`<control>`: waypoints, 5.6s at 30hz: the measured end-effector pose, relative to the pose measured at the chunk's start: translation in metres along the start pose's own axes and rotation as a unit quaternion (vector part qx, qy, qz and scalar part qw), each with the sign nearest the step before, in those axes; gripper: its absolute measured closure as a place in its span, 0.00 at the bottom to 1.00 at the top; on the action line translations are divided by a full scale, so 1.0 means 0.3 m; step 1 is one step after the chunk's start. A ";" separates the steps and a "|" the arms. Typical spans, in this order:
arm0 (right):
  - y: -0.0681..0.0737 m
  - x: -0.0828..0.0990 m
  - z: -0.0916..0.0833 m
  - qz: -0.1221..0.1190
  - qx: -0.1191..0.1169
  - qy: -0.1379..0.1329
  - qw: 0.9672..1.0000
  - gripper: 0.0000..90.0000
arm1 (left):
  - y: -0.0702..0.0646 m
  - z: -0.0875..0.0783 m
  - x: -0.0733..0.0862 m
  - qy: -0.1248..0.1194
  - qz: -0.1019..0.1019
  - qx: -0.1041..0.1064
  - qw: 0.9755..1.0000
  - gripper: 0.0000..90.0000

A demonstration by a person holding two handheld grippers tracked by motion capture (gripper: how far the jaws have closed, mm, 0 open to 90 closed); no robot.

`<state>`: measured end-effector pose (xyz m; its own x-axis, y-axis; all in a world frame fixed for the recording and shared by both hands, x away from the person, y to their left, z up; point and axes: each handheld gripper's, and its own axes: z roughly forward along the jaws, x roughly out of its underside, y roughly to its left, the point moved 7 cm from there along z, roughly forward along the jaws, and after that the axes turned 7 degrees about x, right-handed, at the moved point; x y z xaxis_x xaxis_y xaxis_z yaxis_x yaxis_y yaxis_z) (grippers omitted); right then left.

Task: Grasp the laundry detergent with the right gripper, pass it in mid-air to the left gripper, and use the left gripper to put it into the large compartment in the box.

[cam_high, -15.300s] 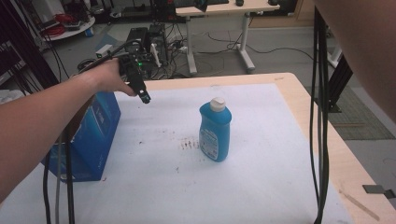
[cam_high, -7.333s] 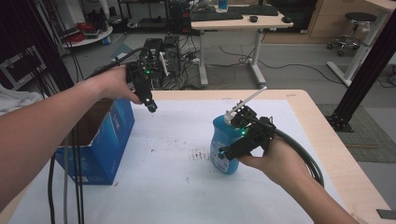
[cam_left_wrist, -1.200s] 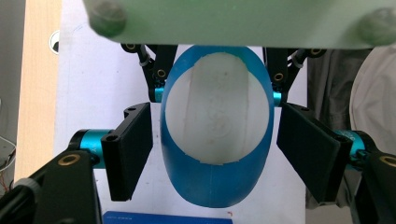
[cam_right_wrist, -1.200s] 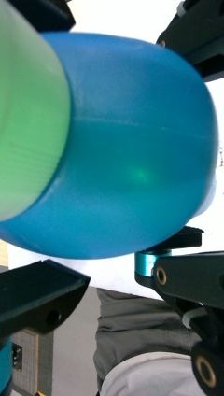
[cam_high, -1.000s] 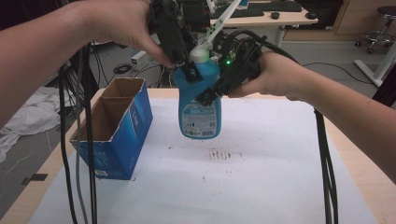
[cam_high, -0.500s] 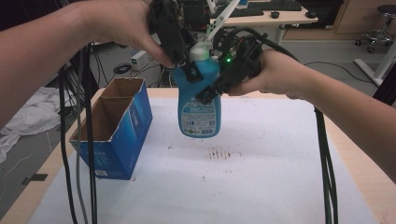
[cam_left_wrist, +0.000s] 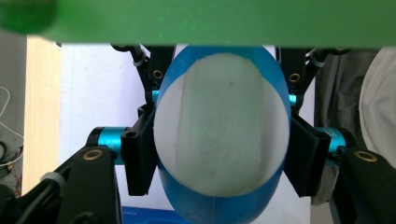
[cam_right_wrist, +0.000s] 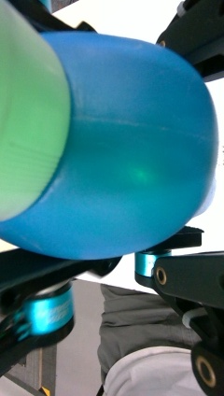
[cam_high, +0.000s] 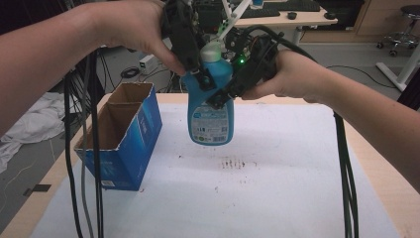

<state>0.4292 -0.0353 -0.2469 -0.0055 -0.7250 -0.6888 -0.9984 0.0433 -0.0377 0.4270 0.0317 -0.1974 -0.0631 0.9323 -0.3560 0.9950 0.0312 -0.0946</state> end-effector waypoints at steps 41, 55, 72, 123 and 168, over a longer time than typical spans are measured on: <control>-0.087 0.184 -0.108 0.067 0.048 0.080 0.993 0.19 | 0.030 -0.138 0.143 -0.009 -0.112 -0.062 0.992 0.43; -0.173 0.465 -0.248 0.117 0.108 0.192 0.968 0.19 | 0.030 -0.338 0.405 -0.031 -0.264 -0.123 0.956 0.43; -0.242 0.642 -0.422 0.179 0.164 0.232 0.942 0.19 | 0.025 -0.371 0.675 0.008 -0.355 -0.171 0.919 0.43; -0.225 0.752 -0.517 0.226 0.179 0.244 0.926 0.19 | 0.060 0.030 0.811 0.034 -0.376 -0.130 0.917 0.43; -0.212 0.770 -0.495 0.233 0.169 0.248 0.925 0.19 | 0.071 0.206 0.862 0.065 -0.323 -0.112 0.937 0.42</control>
<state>0.4830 -0.3077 -0.2962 -0.5397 -0.7963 -0.2733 -0.8066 0.5821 -0.1032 0.4270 0.2512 -0.3488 -0.6635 0.7278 -0.1734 0.7439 0.6666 -0.0482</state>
